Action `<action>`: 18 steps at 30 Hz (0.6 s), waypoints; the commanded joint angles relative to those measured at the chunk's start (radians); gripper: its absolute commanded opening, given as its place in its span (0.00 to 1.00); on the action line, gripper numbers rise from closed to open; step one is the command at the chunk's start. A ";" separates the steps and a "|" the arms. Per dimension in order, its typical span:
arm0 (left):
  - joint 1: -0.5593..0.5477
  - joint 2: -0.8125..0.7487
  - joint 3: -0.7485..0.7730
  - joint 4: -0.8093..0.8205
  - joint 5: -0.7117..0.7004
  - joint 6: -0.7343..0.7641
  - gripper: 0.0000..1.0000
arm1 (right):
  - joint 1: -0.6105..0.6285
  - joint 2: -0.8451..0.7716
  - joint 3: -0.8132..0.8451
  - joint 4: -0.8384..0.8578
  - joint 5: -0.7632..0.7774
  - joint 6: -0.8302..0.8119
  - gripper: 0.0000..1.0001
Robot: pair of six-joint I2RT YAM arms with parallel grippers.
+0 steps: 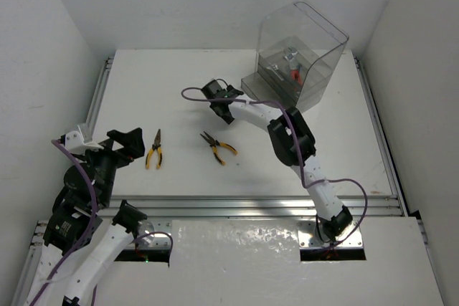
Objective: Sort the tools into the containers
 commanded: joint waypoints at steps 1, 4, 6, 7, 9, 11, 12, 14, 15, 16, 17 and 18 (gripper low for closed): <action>-0.008 0.001 -0.001 0.034 -0.012 0.009 1.00 | 0.007 -0.135 0.046 -0.148 -0.315 0.152 0.68; -0.008 0.002 -0.001 0.031 -0.019 0.006 1.00 | 0.009 -0.250 -0.070 -0.147 -0.557 0.213 0.82; -0.008 0.001 0.001 0.028 -0.024 0.005 1.00 | 0.009 -0.286 -0.119 -0.136 -0.716 0.239 0.88; -0.008 -0.001 0.001 0.028 -0.027 0.003 1.00 | 0.010 -0.294 -0.132 -0.133 -0.779 0.246 0.88; -0.008 -0.001 0.001 0.028 -0.029 0.003 1.00 | 0.021 -0.288 -0.142 -0.139 -0.877 0.262 0.85; -0.008 0.002 0.003 0.026 -0.032 0.002 1.00 | 0.042 -0.243 -0.109 -0.160 -0.893 0.249 0.83; -0.008 0.005 0.003 0.025 -0.033 0.002 1.00 | 0.049 -0.226 -0.093 -0.166 -0.902 0.241 0.81; -0.008 0.004 0.003 0.025 -0.035 0.000 1.00 | 0.061 -0.168 -0.041 -0.180 -0.911 0.233 0.80; -0.008 0.002 0.003 0.025 -0.035 0.000 1.00 | 0.064 -0.148 -0.018 -0.189 -0.899 0.233 0.79; -0.008 0.002 0.003 0.025 -0.035 0.000 1.00 | 0.069 -0.128 0.023 -0.208 -0.882 0.232 0.76; -0.008 0.001 0.003 0.025 -0.035 0.000 1.00 | 0.070 -0.098 0.037 -0.214 -0.866 0.233 0.74; -0.008 -0.001 0.003 0.025 -0.036 -0.001 1.00 | 0.073 -0.084 0.051 -0.222 -0.853 0.230 0.73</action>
